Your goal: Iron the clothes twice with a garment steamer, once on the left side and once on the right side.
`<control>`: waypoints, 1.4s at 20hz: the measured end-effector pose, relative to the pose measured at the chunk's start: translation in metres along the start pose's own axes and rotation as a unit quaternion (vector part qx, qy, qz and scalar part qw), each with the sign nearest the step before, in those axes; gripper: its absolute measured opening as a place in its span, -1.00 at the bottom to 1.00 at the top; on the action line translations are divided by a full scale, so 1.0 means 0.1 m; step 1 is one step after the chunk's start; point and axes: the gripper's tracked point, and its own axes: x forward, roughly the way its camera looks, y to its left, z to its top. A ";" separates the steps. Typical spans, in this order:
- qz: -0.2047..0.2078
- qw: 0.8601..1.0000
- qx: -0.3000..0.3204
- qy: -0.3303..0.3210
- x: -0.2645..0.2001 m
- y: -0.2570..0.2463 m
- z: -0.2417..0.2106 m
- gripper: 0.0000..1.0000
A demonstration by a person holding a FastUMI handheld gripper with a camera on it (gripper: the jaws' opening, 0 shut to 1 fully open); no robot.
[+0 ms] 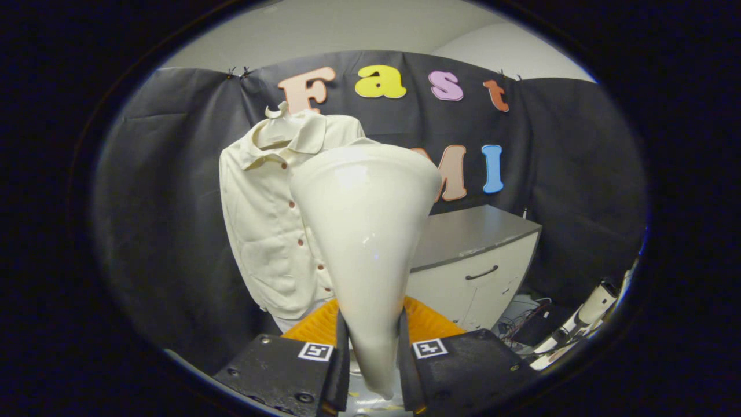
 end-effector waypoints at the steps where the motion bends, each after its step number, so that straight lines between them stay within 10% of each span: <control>1: 0.000 1.000 -0.004 -0.005 -0.07 -0.01 -0.02 -0.29; 28: 0.074 0.995 -0.005 -0.062 -0.46 -1.65 -0.12 -0.29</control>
